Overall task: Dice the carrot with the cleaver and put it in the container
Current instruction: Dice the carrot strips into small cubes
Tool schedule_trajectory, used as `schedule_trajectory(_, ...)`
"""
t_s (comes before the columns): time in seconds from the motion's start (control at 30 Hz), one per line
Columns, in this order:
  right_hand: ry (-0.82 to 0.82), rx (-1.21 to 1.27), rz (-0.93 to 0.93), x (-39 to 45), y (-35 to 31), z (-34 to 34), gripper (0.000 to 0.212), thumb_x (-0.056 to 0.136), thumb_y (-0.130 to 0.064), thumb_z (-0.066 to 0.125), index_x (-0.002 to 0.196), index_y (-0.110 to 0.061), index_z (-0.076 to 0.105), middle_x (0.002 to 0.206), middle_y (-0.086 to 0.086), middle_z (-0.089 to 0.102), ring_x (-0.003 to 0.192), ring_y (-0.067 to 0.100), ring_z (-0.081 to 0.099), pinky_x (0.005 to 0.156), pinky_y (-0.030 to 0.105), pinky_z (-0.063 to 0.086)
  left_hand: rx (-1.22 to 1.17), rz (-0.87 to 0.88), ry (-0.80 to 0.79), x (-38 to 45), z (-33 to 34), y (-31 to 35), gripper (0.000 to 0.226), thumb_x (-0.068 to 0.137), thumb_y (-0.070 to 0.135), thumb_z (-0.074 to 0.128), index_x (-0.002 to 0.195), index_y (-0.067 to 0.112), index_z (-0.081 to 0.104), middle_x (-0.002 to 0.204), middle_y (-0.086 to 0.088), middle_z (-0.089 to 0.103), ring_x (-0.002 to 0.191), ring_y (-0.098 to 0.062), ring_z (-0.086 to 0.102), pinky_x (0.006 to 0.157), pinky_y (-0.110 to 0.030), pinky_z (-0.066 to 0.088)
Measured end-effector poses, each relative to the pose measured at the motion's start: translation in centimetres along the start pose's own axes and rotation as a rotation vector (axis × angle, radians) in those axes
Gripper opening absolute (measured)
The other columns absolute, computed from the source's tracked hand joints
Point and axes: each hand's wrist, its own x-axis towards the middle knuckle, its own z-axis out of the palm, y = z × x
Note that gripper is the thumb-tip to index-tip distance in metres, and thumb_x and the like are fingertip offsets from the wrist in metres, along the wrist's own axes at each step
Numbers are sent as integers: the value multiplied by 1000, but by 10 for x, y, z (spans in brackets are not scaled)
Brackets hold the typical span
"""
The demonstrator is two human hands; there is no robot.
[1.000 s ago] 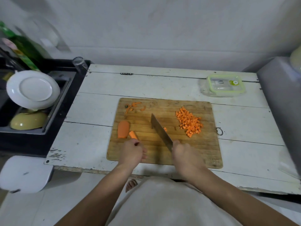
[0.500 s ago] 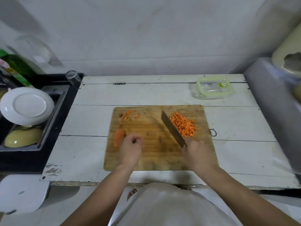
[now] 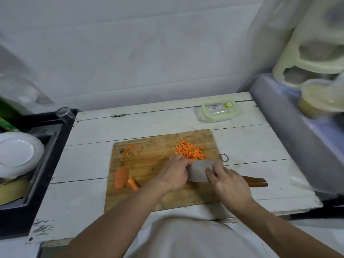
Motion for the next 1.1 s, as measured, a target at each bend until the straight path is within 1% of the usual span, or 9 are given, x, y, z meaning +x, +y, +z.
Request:
schedule_trajectory(0.13, 1, 37, 10, -6, 5, 1, 44, 67, -3, 77, 109, -10, 65, 90, 11, 52, 57, 28, 55, 50, 37, 47, -5, -40, -43, 23, -9, 5, 41, 97, 4, 41, 131, 18, 61, 132, -6, 54, 126, -26, 48, 111, -37, 38)
schedule_trajectory(0.3, -26, 58, 3, -7, 17, -3, 39, 63, -5, 77, 101, -10, 68, 90, 11, 56, 54, 25, 54, 48, 34, 43, -97, -41, 11, 22, -8, 12, 42, 90, -7, 42, 97, 26, 68, 112, 1, 63, 111, -22, 58, 99, -35, 47)
schedule_trajectory(0.43, -43, 69, -38, -9, 22, -6, 34, 64, -7, 79, 96, -12, 68, 89, 11, 56, 53, 26, 54, 47, 34, 43, -3, -41, -10, 28, 1, 16, 55, 88, -5, 44, 132, 19, 66, 134, -6, 60, 126, -26, 52, 111, -40, 40)
schedule_trajectory(0.53, -87, 100, -59, -10, 25, -10, 32, 62, -8, 81, 92, -13, 68, 86, 9, 55, 52, 26, 53, 45, 33, 41, -238, -225, 217, 13, -10, 10, 50, 93, -8, 45, 129, 18, 67, 130, -3, 63, 123, -20, 58, 109, -36, 45)
schedule_trajectory(0.63, -182, 172, -37, -11, 27, -14, 33, 58, -7, 81, 86, -18, 67, 83, 4, 50, 46, 23, 52, 42, 29, 29, -239, -604, 514, -43, -23, -4, 23, 100, 10, 49, 104, 23, 68, 95, 3, 69, 96, -22, 64, 87, -37, 54)
schedule_trajectory(0.7, -289, 254, 38, -10, 24, -18, 38, 63, -5, 74, 97, -23, 71, 92, 3, 52, 49, 25, 57, 43, 31, 37, -222, -849, 616, -89, -25, -7, 16, 100, 15, 46, 99, 19, 61, 78, 0, 60, 76, -22, 58, 69, -36, 50)
schedule_trajectory(0.83, -363, 412, 154, -1, 9, -18, 52, 79, -6, 56, 124, -32, 64, 119, 0, 48, 80, 32, 64, 68, 38, 50, -418, -1042, 545, -126, -2, -18, 20, 99, 20, 51, 82, 14, 60, 75, -5, 58, 77, -26, 58, 60, -30, 38)
schedule_trajectory(0.93, -294, 534, 189, 8, -5, -20, 44, 80, -4, 59, 115, -27, 70, 112, -3, 52, 88, 29, 62, 68, 38, 53, -431, -1069, 542, -115, 3, -42, 15, 99, 24, 53, 90, 16, 63, 82, -6, 66, 77, -24, 61, 62, -29, 45)
schedule_trajectory(1.1, -248, 699, 311, 19, -29, -16, 10, 93, -17, 62, 87, -18, 70, 90, 3, 61, 85, 32, 61, 70, 42, 52, -485, -938, 345, -78, 4, -63, 29, 99, 19, 57, 70, 21, 61, 83, -9, 72, 78, -30, 72, 76, -45, 62)
